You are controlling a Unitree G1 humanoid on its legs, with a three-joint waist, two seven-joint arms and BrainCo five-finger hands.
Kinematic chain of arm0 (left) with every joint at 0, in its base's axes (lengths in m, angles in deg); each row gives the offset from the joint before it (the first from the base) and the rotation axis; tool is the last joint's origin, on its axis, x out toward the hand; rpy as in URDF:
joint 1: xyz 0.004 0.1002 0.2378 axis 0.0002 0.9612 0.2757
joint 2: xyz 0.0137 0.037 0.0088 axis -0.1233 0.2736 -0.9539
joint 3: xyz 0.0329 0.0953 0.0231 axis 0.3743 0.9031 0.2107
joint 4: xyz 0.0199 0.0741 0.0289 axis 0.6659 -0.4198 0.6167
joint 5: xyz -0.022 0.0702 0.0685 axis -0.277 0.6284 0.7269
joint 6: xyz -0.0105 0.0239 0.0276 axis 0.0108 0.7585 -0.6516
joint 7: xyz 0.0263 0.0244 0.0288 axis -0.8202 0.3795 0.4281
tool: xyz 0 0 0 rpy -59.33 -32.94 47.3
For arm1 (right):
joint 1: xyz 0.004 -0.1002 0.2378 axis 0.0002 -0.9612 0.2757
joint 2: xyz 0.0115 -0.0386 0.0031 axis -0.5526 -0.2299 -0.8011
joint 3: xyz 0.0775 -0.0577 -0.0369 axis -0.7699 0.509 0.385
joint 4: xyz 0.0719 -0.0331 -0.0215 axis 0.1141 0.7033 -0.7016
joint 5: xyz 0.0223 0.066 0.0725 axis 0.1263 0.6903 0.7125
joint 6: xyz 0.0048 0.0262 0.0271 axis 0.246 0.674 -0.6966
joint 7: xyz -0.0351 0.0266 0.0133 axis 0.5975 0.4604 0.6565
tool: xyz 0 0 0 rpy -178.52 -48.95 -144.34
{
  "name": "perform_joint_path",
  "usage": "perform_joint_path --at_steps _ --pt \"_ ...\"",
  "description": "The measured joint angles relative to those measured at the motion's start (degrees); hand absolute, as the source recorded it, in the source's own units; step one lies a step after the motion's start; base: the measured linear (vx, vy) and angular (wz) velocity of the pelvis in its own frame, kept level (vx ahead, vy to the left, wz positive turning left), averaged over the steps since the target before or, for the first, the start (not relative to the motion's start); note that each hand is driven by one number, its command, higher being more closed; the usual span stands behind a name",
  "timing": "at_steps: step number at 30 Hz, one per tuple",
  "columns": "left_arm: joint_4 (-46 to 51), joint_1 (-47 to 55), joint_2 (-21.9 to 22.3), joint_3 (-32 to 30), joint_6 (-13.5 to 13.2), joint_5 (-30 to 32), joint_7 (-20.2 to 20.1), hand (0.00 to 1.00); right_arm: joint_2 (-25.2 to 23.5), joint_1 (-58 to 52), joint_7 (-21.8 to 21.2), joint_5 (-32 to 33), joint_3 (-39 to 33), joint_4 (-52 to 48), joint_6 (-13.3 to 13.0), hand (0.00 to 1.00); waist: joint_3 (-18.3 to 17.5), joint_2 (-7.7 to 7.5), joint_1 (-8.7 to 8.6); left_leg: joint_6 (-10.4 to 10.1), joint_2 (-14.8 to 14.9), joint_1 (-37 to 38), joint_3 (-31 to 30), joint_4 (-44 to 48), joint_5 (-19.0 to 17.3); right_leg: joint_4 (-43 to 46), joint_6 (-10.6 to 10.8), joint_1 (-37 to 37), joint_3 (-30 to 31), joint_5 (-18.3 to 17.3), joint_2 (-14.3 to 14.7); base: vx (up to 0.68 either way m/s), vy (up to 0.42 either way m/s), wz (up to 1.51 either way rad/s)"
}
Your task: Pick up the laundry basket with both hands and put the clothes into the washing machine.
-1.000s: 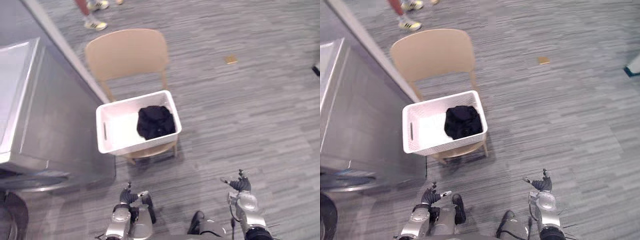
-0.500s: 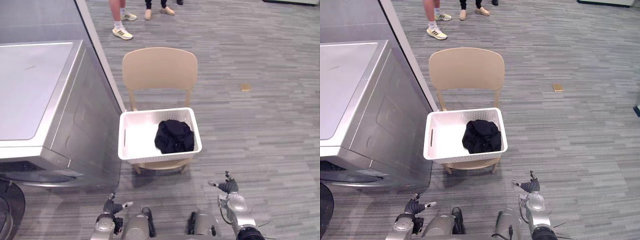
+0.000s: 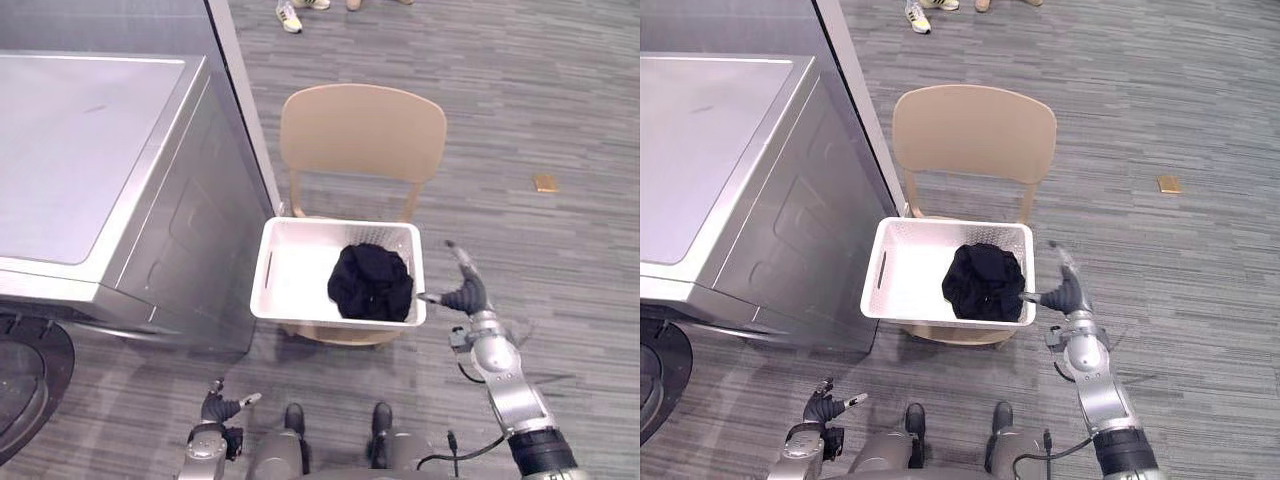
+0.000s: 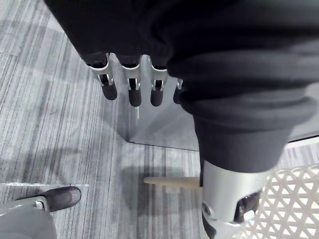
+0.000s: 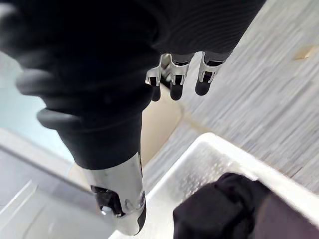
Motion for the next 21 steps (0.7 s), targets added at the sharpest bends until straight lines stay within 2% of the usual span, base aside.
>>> perform_joint_path --at_steps 1,3,4,7,8,11,14,18,21 --pt "-0.01 -0.69 -0.43 0.84 -0.09 0.00 -0.01 0.00 1.20 2.26 -0.11 0.05 0.92 2.25 -0.33 0.00 0.14 0.01 0.91 -0.15 -0.10 -1.48 -0.55 0.00 0.81 -0.03 -0.55 -1.02 -0.75 0.39 0.00 -0.14 -0.006 0.53" --pt "-0.01 -1.19 -0.78 1.33 -0.31 -0.01 0.00 0.00 2.64 5.48 -0.40 0.09 2.19 5.65 -0.46 0.00 0.86 0.24 1.36 -0.22 -0.47 -2.94 -2.20 -0.23 1.98 -0.15 -0.67 -1.65 -1.88 0.57 -0.25 -0.12 0.000 0.42" --pt "-0.05 -1.80 -0.94 1.34 -0.35 -0.01 0.03 0.00 3.74 7.83 -0.70 0.53 2.58 8.35 -0.52 0.00 1.90 0.52 2.20 -0.16 -0.65 -3.56 -3.05 -0.75 2.58 -0.14 -0.71 -2.16 -2.52 0.59 -0.32 -0.16 -0.001 0.42" --pt "-0.04 -2.08 -1.42 1.81 -0.80 -0.11 0.10 0.00 5.90 13.06 -0.76 0.68 3.26 14.98 -0.38 0.00 3.73 1.45 2.35 0.28 -1.30 -6.06 -4.71 -3.26 4.91 -0.02 -0.71 -4.75 -3.50 0.58 -0.73 -0.19 0.013 0.34" --pt "-0.09 -2.50 -1.40 1.89 -0.87 -0.18 0.09 0.00 6.93 14.80 -0.64 0.67 3.26 17.50 -0.17 0.00 5.38 2.12 2.41 0.43 -1.51 -6.26 -5.38 -4.95 6.14 0.15 -0.61 -5.37 -4.00 0.70 -0.95 -0.24 0.026 0.32" --pt "-0.21 -4.21 -1.55 2.03 -1.07 -1.29 0.25 0.00 8.39 17.68 -0.29 0.63 3.27 23.84 1.04 0.00 8.09 3.24 3.93 0.36 -1.56 -7.40 -6.37 -8.97 9.29 0.63 -0.70 -8.20 -4.66 1.32 -1.23 -0.17 0.010 0.17" --pt "-0.20 -6.07 -1.89 3.20 -1.76 -2.34 1.29 0.00 8.85 22.25 1.12 0.63 3.25 29.28 2.25 0.00 10.42 4.50 3.93 0.11 -1.55 -9.36 -8.01 -12.68 12.61 1.98 -0.99 -11.68 -6.12 1.79 -1.64 -0.13 -0.005 0.20" --pt "0.36 -8.16 -1.88 3.50 -2.59 -4.26 1.54 0.00 9.16 25.00 2.95 0.54 3.25 31.23 3.43 0.00 11.60 4.71 5.09 -0.55 -1.62 -13.51 -9.10 -13.93 14.63 5.23 -0.77 -17.32 -6.52 1.35 -2.31 -0.06 -0.035 0.10" --pt "0.98 -9.11 -1.32 3.69 -2.64 -6.04 1.69 0.00 9.56 26.69 4.50 0.59 3.09 30.81 3.77 0.00 11.67 4.57 5.17 -0.72 -2.24 -15.88 -9.25 -13.93 15.04 9.59 -0.79 -21.41 -6.62 -0.82 -3.85 -0.01 -0.056 0.14"
